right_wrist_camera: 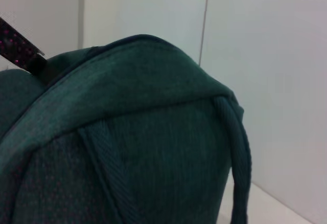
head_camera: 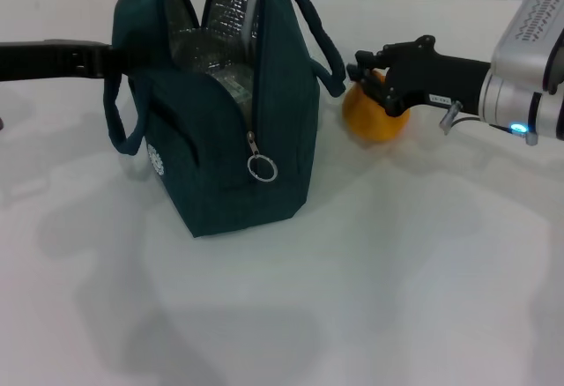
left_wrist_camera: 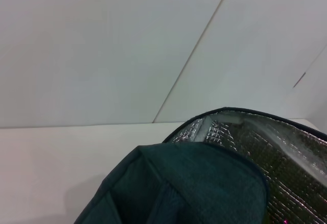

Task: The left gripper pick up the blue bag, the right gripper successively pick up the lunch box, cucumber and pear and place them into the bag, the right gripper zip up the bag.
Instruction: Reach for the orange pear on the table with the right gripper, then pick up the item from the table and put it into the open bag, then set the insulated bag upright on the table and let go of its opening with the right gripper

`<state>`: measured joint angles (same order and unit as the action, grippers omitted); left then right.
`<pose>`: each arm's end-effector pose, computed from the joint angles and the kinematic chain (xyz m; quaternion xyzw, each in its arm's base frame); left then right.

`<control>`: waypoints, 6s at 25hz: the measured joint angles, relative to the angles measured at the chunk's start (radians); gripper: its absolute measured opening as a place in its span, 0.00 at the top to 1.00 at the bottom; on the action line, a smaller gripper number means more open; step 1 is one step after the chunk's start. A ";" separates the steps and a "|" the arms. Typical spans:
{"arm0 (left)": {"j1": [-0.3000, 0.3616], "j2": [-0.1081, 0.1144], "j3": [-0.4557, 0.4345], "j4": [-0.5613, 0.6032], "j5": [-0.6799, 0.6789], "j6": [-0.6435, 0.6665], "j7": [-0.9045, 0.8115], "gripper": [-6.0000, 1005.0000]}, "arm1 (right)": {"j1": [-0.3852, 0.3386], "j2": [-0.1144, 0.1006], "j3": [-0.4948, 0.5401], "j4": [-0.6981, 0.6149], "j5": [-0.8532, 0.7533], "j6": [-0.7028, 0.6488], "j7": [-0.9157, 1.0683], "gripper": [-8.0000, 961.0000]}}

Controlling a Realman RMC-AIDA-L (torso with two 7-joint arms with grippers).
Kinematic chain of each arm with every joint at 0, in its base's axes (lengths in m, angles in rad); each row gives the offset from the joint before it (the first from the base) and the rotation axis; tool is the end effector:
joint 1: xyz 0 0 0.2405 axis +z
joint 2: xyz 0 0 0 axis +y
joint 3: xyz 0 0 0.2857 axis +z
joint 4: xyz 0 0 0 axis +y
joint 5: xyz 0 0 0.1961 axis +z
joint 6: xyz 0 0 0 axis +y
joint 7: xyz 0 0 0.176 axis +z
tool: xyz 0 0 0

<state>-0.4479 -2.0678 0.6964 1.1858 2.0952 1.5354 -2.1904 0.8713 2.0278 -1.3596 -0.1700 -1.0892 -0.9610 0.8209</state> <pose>-0.2667 0.3676 0.0474 -0.8514 -0.4301 -0.2032 0.2209 0.1916 0.4457 -0.1001 -0.9376 0.0760 0.2103 0.2665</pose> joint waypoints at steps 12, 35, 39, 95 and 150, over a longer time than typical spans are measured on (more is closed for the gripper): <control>0.001 0.000 0.000 0.000 0.000 0.002 0.000 0.96 | -0.026 0.000 -0.004 -0.010 0.043 -0.005 -0.027 0.96; 0.015 -0.008 0.008 0.011 -0.023 0.041 0.000 0.96 | -0.235 0.000 -0.001 -0.256 0.086 -0.109 -0.026 0.94; 0.014 -0.014 0.012 0.011 -0.031 0.076 0.016 0.96 | -0.266 -0.002 0.000 -0.314 0.086 -0.139 -0.017 0.93; 0.091 -0.018 0.238 -0.052 -0.257 0.118 0.111 0.96 | -0.207 0.000 -0.128 -0.506 0.125 -0.342 0.078 0.88; 0.070 -0.017 0.222 -0.104 -0.281 0.080 0.136 0.96 | -0.453 -0.051 0.018 -0.454 -0.032 -0.516 0.168 0.41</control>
<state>-0.3780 -2.0850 0.9188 1.0814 1.8147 1.6153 -2.0543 0.4184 1.9771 -1.3420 -0.6244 -1.1209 -1.4768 0.9889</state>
